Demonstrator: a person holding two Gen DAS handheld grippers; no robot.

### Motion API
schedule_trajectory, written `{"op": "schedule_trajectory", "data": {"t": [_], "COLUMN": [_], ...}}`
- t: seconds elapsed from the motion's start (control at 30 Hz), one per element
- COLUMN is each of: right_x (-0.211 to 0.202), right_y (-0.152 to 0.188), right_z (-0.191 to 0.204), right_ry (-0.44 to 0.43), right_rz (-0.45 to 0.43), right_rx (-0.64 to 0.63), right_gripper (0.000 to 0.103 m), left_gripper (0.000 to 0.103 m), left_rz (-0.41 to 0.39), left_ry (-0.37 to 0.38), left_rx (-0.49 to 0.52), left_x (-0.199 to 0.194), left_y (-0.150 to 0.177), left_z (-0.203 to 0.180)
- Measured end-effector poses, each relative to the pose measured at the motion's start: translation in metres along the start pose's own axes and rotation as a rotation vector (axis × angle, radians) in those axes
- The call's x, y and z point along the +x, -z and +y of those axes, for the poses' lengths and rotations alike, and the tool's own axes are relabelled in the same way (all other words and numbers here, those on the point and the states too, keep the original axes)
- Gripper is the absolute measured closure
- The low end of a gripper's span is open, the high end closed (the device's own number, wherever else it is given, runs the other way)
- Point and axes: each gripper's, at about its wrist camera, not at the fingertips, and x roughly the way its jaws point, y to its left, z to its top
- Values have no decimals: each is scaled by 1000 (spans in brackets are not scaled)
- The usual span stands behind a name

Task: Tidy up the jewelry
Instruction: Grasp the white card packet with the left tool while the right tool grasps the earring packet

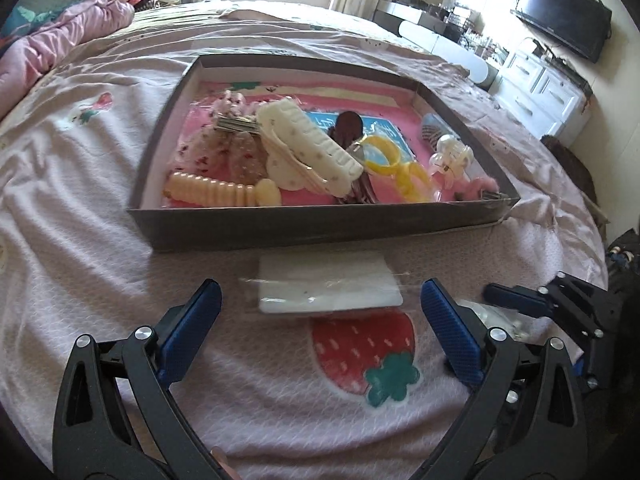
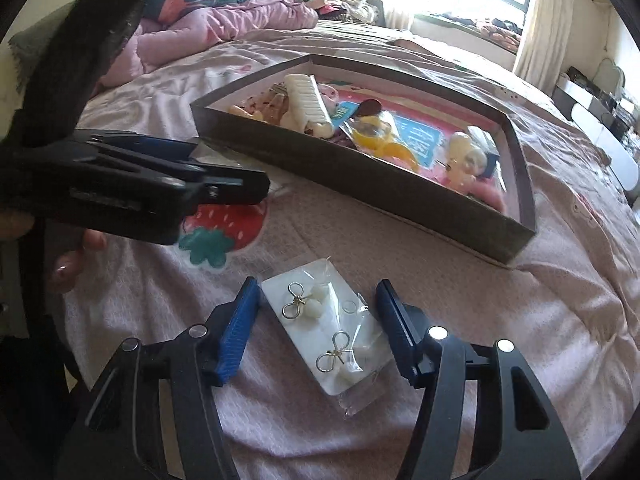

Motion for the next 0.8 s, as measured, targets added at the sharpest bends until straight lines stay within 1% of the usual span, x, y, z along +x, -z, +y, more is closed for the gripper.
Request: {"op": "schedule_trajectory", "data": {"t": [0.1, 0.13, 0.17, 0.2, 0.23, 0.33, 0.5, 0.57, 0.67, 0.8], "right_x": [-5, -5, -7, -9, -11, -21, -36, -42, -55, -67], "right_y": [1, 2, 2, 3, 3, 4, 1, 0, -5, -14], "right_z": [-8, -10, -14, -18, -20, -26, -31, -32, -33, -30], "right_ry": [14, 15, 17, 22, 28, 26, 19, 14, 2, -8], "right_rz": [2, 2, 0, -2, -5, -33, -90, -113, -157, -200], "right_rx": [30, 42, 62, 73, 81, 108, 136, 145, 159, 156], "right_gripper": [46, 47, 47, 47, 48, 48, 48, 48, 48, 48], "left_gripper": [12, 14, 20, 21, 24, 25, 25, 25, 25, 25], "left_rz": [0, 0, 0, 2, 5, 6, -7, -40, -101, -165], "left_ry": [-19, -29, -36, -44, -52, -55, -26, -12, -10, -14], "left_rx": [11, 19, 26, 33, 41, 52, 41, 44, 50, 37], "left_x": [7, 9, 10, 12, 13, 12, -4, -18, -41, -62], "left_y": [-2, -3, -4, -5, -5, -4, -4, -5, -8, -15], "left_z": [-6, -8, -9, -11, -12, -12, -10, -10, -10, -5]}}
